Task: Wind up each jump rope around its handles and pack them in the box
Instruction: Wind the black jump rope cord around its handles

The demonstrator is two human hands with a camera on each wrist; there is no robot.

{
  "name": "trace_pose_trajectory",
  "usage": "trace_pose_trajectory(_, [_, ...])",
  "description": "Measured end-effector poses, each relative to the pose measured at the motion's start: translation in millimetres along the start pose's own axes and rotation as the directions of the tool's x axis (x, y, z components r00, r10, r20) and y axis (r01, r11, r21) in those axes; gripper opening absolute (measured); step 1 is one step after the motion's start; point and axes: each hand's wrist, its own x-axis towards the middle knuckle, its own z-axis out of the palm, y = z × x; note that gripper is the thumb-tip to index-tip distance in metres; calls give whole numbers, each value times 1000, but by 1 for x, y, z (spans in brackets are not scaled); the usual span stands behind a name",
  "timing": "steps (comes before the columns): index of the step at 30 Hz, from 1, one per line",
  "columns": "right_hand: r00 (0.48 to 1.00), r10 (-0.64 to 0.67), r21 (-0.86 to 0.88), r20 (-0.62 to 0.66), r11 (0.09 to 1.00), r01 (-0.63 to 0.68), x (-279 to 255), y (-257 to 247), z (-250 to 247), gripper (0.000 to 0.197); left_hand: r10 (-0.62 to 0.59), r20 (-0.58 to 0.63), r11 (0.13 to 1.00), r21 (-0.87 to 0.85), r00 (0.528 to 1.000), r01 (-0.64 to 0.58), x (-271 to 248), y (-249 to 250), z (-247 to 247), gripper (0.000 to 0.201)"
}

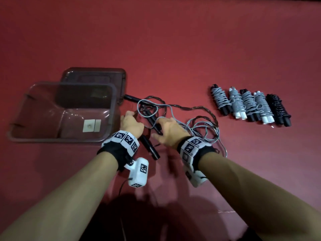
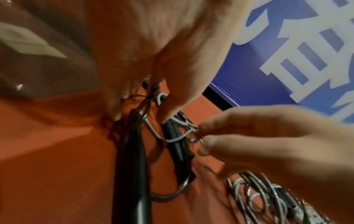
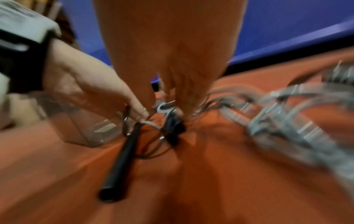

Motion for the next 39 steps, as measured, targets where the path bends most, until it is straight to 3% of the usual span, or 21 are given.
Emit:
trace_pose_trajectory(2, [995, 99, 21, 6, 995, -99, 3, 0, 9, 55, -58, 16, 969, -238, 998, 60, -3, -7, 1, 53])
trace_pose_trajectory(5, [984, 168, 111, -65, 981, -160, 5, 4, 14, 45, -156, 86, 883, -434, 984, 178, -9, -7, 1, 64])
trace_pose_trajectory(9, [956, 278, 138, -96, 955, -263, 3, 9, 6, 40, -167, 121, 877, -434, 978, 204, -7, -10, 7, 39])
trace_pose_trajectory(13, [940, 342, -3, -5, 940, -342, -5, 3, 1, 44, -162, 122, 875, -441, 979, 200, -11, -15, 8, 19])
trace_pose_trajectory(15, [950, 298, -36, -94, 952, -303, -13, -2, 0, 34, -149, 118, 865, -466, 982, 187, -14, -15, 5, 11])
trace_pose_trajectory(17, [959, 171, -21, -227, 983, -180, -22, -5, 3, 24, -146, 133, 856, -480, 980, 192, -16, -14, 1, 8])
trace_pose_trajectory(19, [972, 101, -36, -214, 993, -112, -28, -6, 9, 26, -160, 214, 844, -476, 964, 246, -19, -13, -3, 13])
trace_pose_trajectory(21, [976, 163, -8, -142, 986, -166, -31, -1, 17, 36, -162, 306, 854, -433, 938, 289, -24, -13, -7, 19])
trace_pose_trajectory(23, [963, 260, 58, -77, 965, -256, -32, 3, 19, 48, -146, 339, 876, -392, 929, 280, -31, -12, -11, 22])
trace_pose_trajectory(26, [949, 314, 4, 24, 949, -314, -32, 4, 12, 61, -143, 269, 896, -374, 952, 240, -37, -6, -15, 18])
trace_pose_trajectory(28, [938, 326, -101, 115, 944, -315, -31, 5, 5, 57, -125, 253, 925, -321, 959, 205, -40, -1, -13, 23])
trace_pose_trajectory(30, [919, 359, -165, 165, 928, -333, -27, 3, -8, 51, -76, 329, 936, -303, 941, 181, -42, 0, -8, 24])
trace_pose_trajectory(32, [919, 385, -158, 87, 916, -369, -20, 1, -22, 52, -27, 396, 940, -301, 918, 158, -45, 0, -4, 13])
trace_pose_trajectory(35, [935, 321, -96, -149, 937, -337, -14, -9, -35, 28, 10, 384, 960, -261, 923, 99, -43, -4, -2, 7])
trace_pose_trajectory(37, [958, 261, -73, -119, 960, -271, -13, -13, -36, 20, 77, 378, 978, -206, 923, 3, -40, -6, -3, 3])
trace_pose_trajectory(39, [965, 262, -18, -6, 965, -262, -16, -11, -31, 13, 130, 425, 989, -119, 896, -87, -41, -7, -5, 14])
